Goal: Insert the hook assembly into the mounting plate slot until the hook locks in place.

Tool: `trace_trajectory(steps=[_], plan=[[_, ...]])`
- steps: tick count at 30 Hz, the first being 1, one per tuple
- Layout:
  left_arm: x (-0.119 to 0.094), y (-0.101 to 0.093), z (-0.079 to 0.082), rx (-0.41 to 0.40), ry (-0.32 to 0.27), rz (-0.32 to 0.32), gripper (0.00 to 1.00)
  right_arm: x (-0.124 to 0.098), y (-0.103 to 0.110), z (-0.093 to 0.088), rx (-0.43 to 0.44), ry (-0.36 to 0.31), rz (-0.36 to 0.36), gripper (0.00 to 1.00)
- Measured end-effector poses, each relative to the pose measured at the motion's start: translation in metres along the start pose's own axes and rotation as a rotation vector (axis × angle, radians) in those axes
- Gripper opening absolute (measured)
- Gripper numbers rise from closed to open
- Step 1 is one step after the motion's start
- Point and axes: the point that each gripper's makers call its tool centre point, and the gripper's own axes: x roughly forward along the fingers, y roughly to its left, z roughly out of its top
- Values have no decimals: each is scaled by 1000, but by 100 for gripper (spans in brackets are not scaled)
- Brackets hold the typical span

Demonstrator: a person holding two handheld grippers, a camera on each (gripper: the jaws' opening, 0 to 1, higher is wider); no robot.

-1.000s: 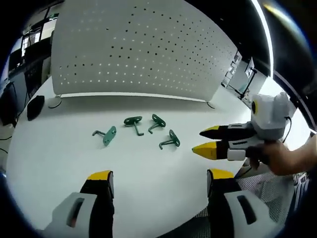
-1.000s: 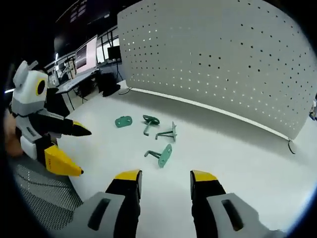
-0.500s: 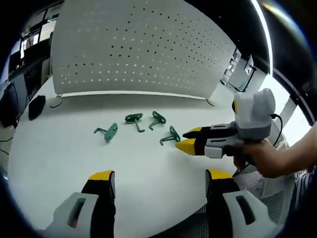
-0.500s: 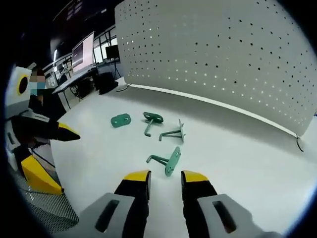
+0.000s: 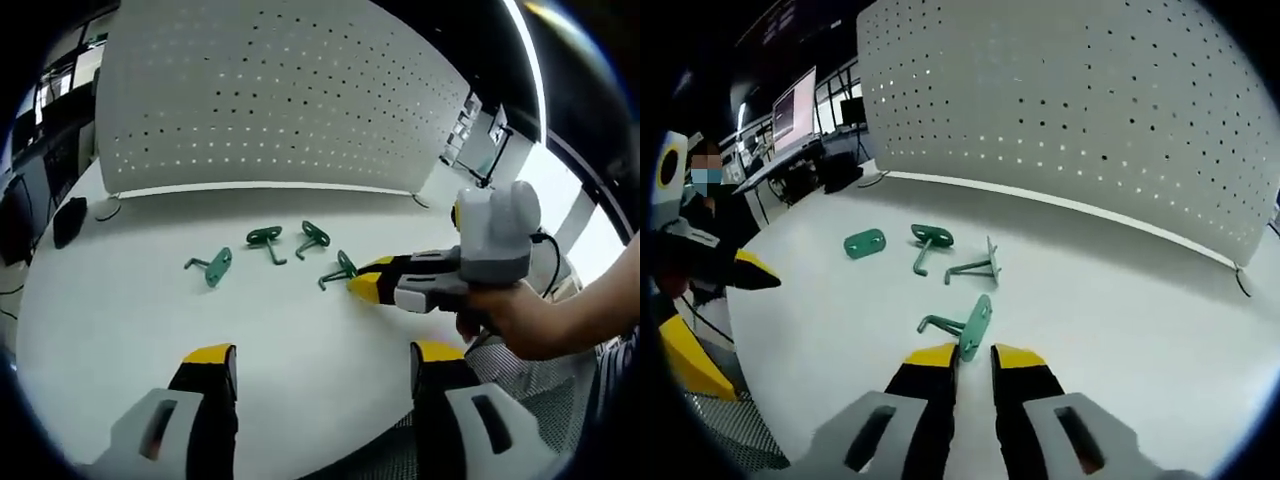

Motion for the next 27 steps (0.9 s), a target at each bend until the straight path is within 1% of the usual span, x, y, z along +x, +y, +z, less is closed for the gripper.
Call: trace_trajectory(steps=[1,5,12,15,18,21,22,23,25,26,27], plan=[[0,0,0,0,1,-1,72,0,0,-1,-13,8,0,3],[1,-1,0,1,3,-5,71,0,-1,0,-13,10,5,0],[2,-2,0,15,5,-11,71,-3,-3,3,0,22,25,0],[2,-3,0,21,5,-13,71,-7,-4,9,7,26,38,0],[2,-5,1,48,7,-16,71,-13,-2,16,10,40,72,0],[3,-8,5,115,14,-21,71,-19,-1,22,2,48,98,0],[3,-9,7,165,16,-31,71,-21,-1,24,5,45,106,0],[3,-8,9,222,24,-30,70,-25,2,27,16,55,128,0],[4,-9,13,273,24,-35,70,-31,5,29,8,79,155,0],[5,-11,18,301,15,-48,69,-34,6,31,9,79,165,0],[6,-13,21,320,11,-58,68,-38,10,32,15,93,192,0]])
